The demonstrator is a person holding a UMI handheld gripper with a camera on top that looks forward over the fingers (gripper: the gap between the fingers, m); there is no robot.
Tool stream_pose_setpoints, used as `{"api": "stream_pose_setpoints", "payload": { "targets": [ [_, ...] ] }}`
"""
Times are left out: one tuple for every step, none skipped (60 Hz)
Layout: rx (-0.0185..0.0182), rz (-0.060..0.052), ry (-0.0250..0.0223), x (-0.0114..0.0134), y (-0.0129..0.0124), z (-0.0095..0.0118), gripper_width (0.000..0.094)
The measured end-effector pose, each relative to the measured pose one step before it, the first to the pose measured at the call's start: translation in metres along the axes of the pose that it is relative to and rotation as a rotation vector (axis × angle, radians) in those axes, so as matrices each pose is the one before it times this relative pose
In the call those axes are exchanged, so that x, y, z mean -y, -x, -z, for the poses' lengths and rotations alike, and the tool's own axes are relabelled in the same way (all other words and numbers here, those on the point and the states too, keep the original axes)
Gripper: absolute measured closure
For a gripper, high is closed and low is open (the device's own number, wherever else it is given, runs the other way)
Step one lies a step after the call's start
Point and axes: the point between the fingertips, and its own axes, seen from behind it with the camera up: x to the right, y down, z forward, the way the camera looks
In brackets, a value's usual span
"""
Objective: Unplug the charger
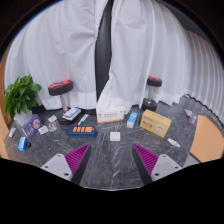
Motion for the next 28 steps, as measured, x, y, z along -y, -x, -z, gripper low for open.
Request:
{"api": "stream_pose_setpoints", "payload": {
  "targets": [
    [-0.00305,0.0003,-0.0014,-0.00233,0.00159,0.01038,0.0086],
    [-0.00325,0.001,-0.00285,-0.00196,0.00062,0.00966,0.0084],
    [-0.00444,0.0015,-0.00304,-0.00221,0.00124,0.01044,0.0091],
    [-0.00553,0.0013,-0.00307,-0.00214,0.00152,0.00925,0.0088],
    [-0.00458,0.0019,-0.00182,-0.00246,0.00097,0.00947,0.0089],
    [-0.0046,0.003,0.0,-0.00283,0.00086,0.00922,0.0089],
    [-0.00418,0.0036,0.00085,-0.00285,0.00069,0.00888,0.0087],
    [-0.00455,0.0033,0.00087,-0.00298,0.00071,0.00851,0.0085],
    [-0.00478,0.0022,0.00142,-0.00276,0.0007,0.00827,0.0084],
    [-0.00456,0.0008,0.00071,-0.00263,0.00085,0.00819,0.0082],
    [-0.00406,0.0002,0.00013,-0.00257,0.00079,0.00778,0.0083],
    [-0.0013,-0.0001,-0.00104,-0.0029,-0.00006,0.00694,0.0084],
    [-0.00243,-0.0002,0.00073,-0.00126,0.00135,0.00777,0.0085],
    [-0.00035,0.0,0.00011,-0.00206,0.00156,0.00721,0.0084],
    [-0.00045,0.0003,0.0003,-0.00176,0.00148,0.00702,0.0082],
    [-0.00024,0.0006,0.00045,-0.00197,0.00138,0.00651,0.0081],
    [0.00058,0.0002,0.00071,-0.00211,0.00146,0.00633,0.0082],
    [0.00221,-0.0006,0.00161,-0.00214,0.00176,0.00569,0.0082],
    [0.00175,-0.0008,0.00054,-0.00192,0.00192,0.00526,0.0083],
    [-0.001,0.0003,-0.00259,-0.00154,0.00142,0.00471,0.0081],
    [-0.00055,0.0013,-0.00341,-0.00136,-0.00042,0.00385,0.0081],
    [-0.00313,-0.0011,-0.00294,-0.00085,0.00055,0.00433,0.0082],
    [-0.00229,-0.0018,-0.00016,-0.00024,0.00078,0.00415,0.0082],
    [-0.00201,-0.0004,0.00043,-0.00035,0.00026,0.00366,0.0082],
    [-0.00216,0.0,0.00126,-0.00089,0.00016,0.00353,0.0082],
    [-0.00154,-0.0003,0.00058,-0.00091,0.00014,0.00313,0.0082],
    [-0.00108,0.0004,0.00025,-0.00065,0.00008,0.00285,0.008],
    [-0.00009,0.0015,-0.00018,-0.00033,0.00022,0.00255,0.0079]
  ]
}}
